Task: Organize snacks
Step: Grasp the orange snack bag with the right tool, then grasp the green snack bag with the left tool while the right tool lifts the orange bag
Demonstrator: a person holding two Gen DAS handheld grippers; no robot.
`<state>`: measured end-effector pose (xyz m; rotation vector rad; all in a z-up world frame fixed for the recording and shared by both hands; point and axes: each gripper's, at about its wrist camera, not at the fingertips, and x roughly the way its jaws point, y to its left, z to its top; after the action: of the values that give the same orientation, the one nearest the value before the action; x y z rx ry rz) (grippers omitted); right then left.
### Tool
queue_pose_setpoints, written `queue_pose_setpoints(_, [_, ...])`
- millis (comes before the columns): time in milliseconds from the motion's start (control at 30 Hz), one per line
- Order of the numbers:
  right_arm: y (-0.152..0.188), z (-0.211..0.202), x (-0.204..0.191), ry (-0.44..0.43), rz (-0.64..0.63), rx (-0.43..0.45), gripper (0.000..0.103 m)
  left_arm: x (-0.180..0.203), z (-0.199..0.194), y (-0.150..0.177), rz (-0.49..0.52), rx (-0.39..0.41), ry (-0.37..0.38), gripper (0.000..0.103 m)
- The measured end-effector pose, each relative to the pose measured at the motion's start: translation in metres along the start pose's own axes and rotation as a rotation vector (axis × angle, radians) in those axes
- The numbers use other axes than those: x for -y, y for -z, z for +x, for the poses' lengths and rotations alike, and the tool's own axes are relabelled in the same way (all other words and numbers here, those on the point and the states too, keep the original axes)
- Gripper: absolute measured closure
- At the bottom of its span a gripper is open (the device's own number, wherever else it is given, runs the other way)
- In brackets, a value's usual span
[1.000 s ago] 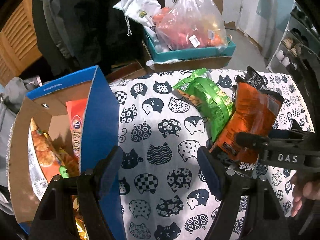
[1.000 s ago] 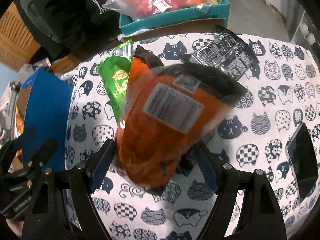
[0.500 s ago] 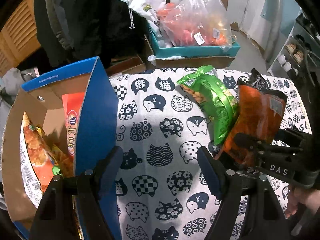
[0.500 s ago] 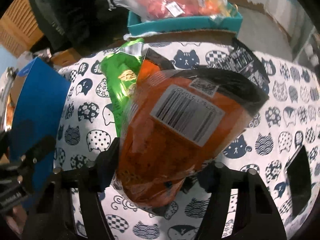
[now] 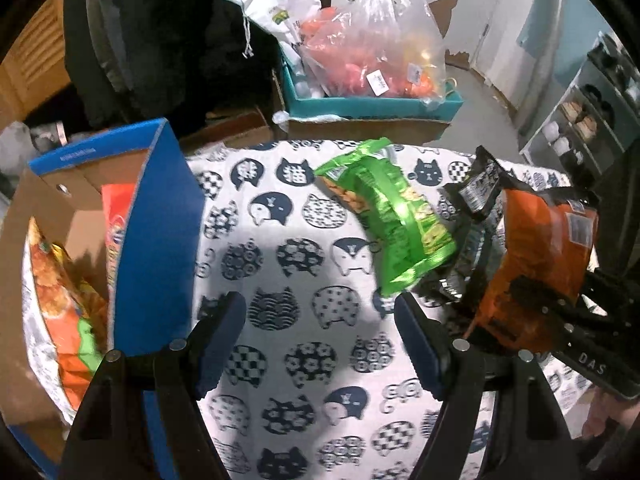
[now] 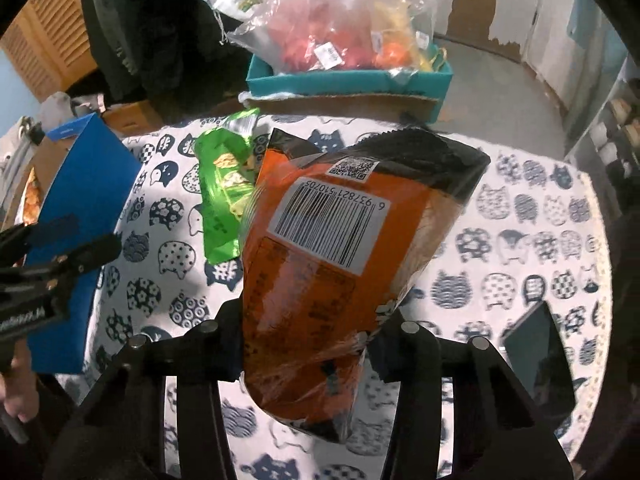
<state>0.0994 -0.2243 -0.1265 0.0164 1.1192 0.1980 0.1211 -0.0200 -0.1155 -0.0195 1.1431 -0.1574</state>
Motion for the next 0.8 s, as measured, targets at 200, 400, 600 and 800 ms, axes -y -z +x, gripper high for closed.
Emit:
queue_pose_setpoints(200, [-0.009,-0.018,0.021,0.027,-0.02,0.021,0.058,0.014,0.002,-0.014,-0.037,-0.04,0.04,0.025])
queue_pose_setpoints(400, [-0.024,-0.024,0.043,0.039,-0.046,0.013,0.058,0.029,0.014,-0.037,-0.042,-0.056,0.025,0.022])
queue_pose_setpoints(600, [-0.041,-0.02,0.064,0.055,-0.094,-0.012,0.058,0.044,0.046,-0.058,-0.045,-0.116,0.023,0.022])
queue_pose_setpoints(800, [-0.044,-0.006,0.077,0.074,-0.136,-0.038,0.058,0.046,0.076,-0.07,-0.093,-0.156,0.002,0.022])
